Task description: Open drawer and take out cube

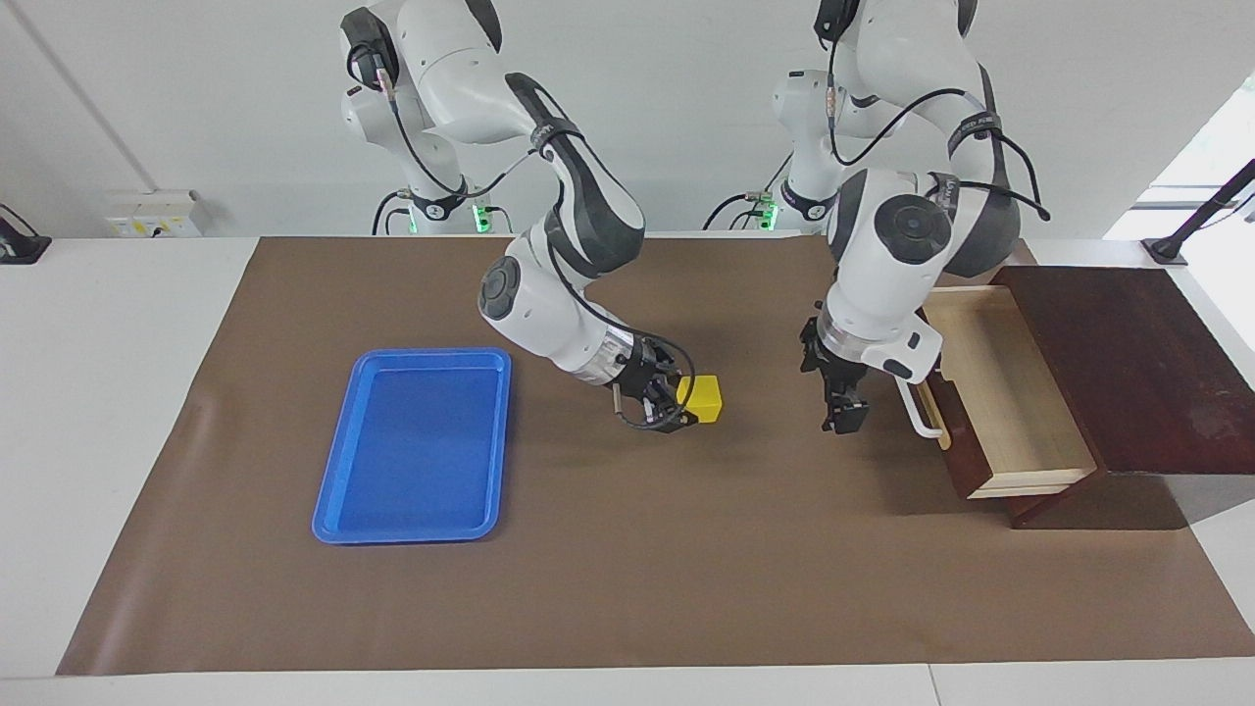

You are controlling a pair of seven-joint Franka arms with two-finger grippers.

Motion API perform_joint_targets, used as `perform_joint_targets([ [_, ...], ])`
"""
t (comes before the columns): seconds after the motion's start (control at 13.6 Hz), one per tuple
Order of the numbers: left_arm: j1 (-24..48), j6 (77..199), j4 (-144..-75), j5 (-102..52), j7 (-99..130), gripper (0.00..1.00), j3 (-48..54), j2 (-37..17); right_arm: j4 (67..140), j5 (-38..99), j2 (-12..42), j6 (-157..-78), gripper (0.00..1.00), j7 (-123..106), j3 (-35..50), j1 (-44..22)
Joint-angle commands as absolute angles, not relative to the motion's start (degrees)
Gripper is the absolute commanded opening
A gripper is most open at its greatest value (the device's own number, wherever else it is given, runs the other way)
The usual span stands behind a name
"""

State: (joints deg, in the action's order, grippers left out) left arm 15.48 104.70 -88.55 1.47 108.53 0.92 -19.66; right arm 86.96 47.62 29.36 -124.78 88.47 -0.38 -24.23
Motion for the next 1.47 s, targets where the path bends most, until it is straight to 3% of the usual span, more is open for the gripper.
perform_joint_targets([
  [0.0, 12.1, 104.6, -91.1, 3.5, 103.8, 1.00, 1.3, -17.6, 88.8, 46.8, 25.6, -115.8, 0.00, 83.5, 0.4, -14.9],
  [0.15, 9.4, 105.0, -92.2, 3.8, 100.9, 1.00, 1.3, -17.1, 88.9, 46.8, 25.3, -110.4, 0.00, 78.1, 0.4, -9.3],
  [0.44, 5.0, 105.6, -92.8, 5.7, 97.0, 1.00, 1.3, -17.1, 93.9, 47.0, 24.5, -111.4, 0.00, 70.5, 0.4, -1.7],
  [0.81, 1.0, 107.3, -93.1, 8.3, 91.2, 1.00, 1.3, -17.0, 93.6, 47.6, 27.3, -111.4, 0.00, 68.1, 0.4, 5.2],
  [1.1, -3.8, 108.7, -93.1, 8.3, 85.3, 1.00, 1.3, -17.1, 94.2, 49.6, 29.8, -116.6, 0.00, 67.9, 0.4, 5.0],
  [1.4, -8.4, 112.2, -94.6, 8.3, 79.5, 1.00, 1.4, -16.9, 93.9, 51.8, 33.2, -116.6, 0.00, 60.4, 0.4, 5.5],
])
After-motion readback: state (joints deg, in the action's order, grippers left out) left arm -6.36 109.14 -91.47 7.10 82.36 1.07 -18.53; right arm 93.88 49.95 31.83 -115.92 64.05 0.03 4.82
